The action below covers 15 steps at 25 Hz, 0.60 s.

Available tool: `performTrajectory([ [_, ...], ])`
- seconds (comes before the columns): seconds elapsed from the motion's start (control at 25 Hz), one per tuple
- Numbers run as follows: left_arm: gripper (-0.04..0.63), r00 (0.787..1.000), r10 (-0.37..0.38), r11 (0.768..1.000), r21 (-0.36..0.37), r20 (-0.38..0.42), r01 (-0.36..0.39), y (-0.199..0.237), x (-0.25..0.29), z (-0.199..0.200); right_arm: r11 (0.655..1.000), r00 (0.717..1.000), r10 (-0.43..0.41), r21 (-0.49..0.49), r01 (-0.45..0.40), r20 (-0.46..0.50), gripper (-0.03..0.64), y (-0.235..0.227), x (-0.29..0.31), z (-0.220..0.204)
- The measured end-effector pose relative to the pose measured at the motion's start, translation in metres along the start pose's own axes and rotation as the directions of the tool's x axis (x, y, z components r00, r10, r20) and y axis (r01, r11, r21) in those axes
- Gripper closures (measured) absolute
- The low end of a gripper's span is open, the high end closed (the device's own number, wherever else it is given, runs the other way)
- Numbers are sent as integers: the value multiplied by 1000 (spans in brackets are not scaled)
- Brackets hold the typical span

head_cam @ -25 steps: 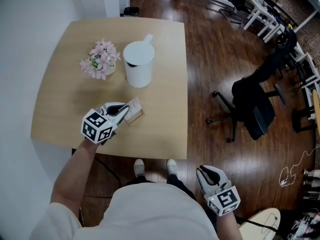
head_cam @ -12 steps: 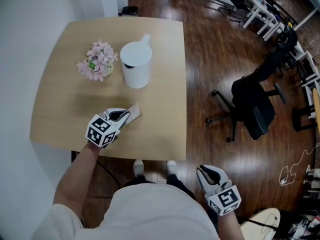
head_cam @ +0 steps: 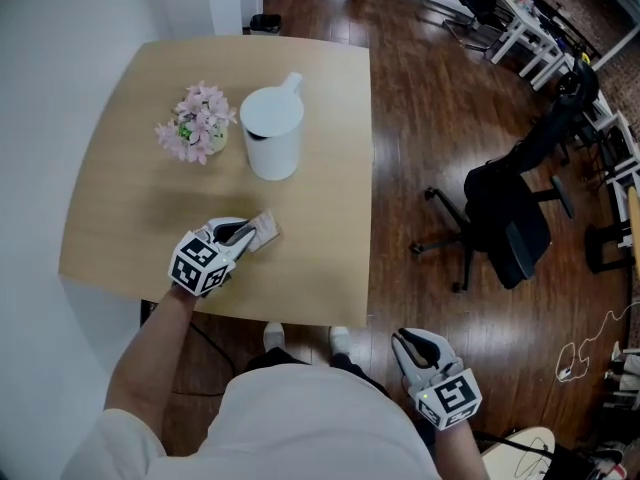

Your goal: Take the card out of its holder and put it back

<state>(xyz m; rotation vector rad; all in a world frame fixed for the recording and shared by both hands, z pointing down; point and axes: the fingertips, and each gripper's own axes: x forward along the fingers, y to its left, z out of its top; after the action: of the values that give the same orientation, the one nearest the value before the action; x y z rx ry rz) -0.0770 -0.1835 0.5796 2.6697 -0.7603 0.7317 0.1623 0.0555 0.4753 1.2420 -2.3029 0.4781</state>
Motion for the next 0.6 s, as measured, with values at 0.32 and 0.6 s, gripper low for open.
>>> performTrajectory([
  [0.32, 512, 985, 158, 987, -51, 67, -155, 4, -49, 18, 995, 996, 77, -61, -75, 34, 563, -10, 5, 16],
  [0.6, 512, 945, 305, 950, -106, 115, -294, -33, -109, 25, 980, 985, 164, -123, -156, 58, 554, -30, 9, 26],
])
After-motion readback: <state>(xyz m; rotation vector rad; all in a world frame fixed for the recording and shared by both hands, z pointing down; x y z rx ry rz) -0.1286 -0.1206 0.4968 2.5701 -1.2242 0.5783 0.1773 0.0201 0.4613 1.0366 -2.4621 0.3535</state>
